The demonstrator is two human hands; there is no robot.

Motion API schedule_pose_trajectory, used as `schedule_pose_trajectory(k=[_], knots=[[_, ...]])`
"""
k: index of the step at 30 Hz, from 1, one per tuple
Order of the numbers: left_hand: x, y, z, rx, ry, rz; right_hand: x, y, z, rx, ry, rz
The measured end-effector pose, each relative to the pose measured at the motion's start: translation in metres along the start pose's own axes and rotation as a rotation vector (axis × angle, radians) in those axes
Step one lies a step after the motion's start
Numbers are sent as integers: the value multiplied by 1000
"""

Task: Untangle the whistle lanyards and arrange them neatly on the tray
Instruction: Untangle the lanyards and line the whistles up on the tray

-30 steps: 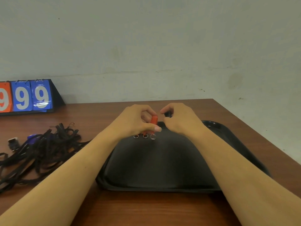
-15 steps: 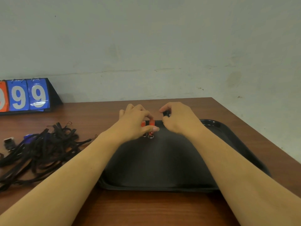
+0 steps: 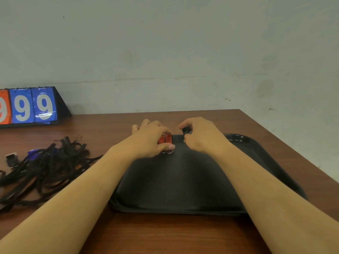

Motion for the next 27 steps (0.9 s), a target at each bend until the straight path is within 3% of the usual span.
schedule_pose_trajectory(k=[10,15,20,27], knots=[[-5,16,20,-67,-127,83,-1,4,-10,-98,90,-15],[-6,29,21,-102,-117,124,0,2,-14,-173,103,-32],[-2,37,14,-151,-85,123,1,-1,-21,-211,61,-34],[-2,45,11,-232,-202,78,3,-1,-24,-235,-2,-59]])
Point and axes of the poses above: each hand's wrist, its own x-axis towards the middle knuckle, its own z-axis out of the back of the hand, y = z × x, the point moved 1 cm from there along x, towards the middle knuckle, and after that the axes turned 6 degrees about y, right-handed, at the moved point
